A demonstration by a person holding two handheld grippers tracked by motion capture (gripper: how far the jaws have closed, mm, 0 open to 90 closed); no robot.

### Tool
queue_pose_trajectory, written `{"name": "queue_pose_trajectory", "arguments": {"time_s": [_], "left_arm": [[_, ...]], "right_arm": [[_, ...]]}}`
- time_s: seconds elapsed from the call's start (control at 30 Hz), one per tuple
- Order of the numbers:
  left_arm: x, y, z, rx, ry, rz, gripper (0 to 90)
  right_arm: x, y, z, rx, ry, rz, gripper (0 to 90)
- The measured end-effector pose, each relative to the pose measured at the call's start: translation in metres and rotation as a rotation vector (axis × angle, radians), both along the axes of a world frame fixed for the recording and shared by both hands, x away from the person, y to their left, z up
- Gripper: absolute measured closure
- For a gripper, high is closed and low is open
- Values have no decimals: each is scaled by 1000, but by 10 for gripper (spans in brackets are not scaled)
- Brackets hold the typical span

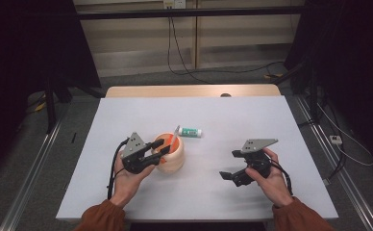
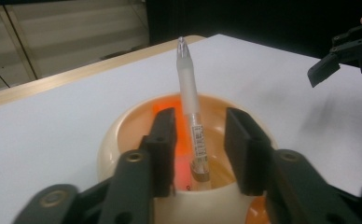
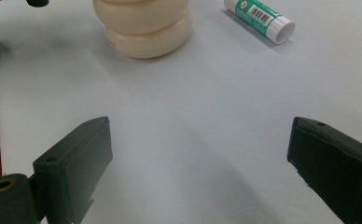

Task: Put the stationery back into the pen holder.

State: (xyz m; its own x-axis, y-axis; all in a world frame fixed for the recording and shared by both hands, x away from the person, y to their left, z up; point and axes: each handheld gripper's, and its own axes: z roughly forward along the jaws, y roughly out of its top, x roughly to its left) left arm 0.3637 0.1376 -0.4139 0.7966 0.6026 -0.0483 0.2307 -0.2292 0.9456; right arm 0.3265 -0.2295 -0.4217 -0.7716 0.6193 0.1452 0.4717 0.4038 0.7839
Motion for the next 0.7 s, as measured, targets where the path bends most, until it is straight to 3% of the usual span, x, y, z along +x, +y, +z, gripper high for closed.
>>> {"name": "queue_pose_trajectory", "arguments": {"time_s": [0.1,0.23,0.3,0.6,0.7], "left_arm": [[-1,0,3,-14,1,-15,535],[-2,2,8,-1,-5,6,431],[-3,2,11,25,-3,20,364],[-11,13,15,42,33,70,114],[-14,19,13,63,56,53,78]], "right_arm": [[0,0,0,3,-1,-1,68],[0,0,0,1,-4,-3,68],[1,0,-1,0,-1,-3,67],[1,0,-5,-10,4,-10,67],[2,1,-6,-15,2,-13,67]]}}
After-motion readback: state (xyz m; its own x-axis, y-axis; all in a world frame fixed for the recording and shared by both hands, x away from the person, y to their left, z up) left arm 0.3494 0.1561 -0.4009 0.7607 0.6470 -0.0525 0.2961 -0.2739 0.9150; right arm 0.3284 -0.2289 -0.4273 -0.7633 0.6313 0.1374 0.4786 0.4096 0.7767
